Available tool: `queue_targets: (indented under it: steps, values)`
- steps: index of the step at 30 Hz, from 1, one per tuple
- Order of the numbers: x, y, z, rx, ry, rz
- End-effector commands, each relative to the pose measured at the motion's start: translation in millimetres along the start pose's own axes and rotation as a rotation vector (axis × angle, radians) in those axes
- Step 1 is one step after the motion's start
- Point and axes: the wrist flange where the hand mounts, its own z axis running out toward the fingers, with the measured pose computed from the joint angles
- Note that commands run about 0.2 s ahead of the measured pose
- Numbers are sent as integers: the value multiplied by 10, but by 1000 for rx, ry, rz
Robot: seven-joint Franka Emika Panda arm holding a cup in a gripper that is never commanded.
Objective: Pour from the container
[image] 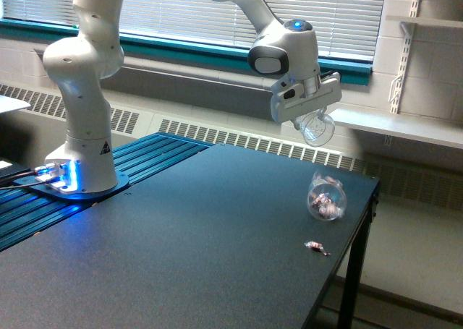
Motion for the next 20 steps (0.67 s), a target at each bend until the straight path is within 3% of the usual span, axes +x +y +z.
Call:
queue_targets:
  steps: [1, 10, 20]
  values:
    - [-165, 53, -8, 12, -8, 2]
    - [-179, 87, -4, 47, 41, -18]
    - [-226, 110, -108, 72, 25, -4]
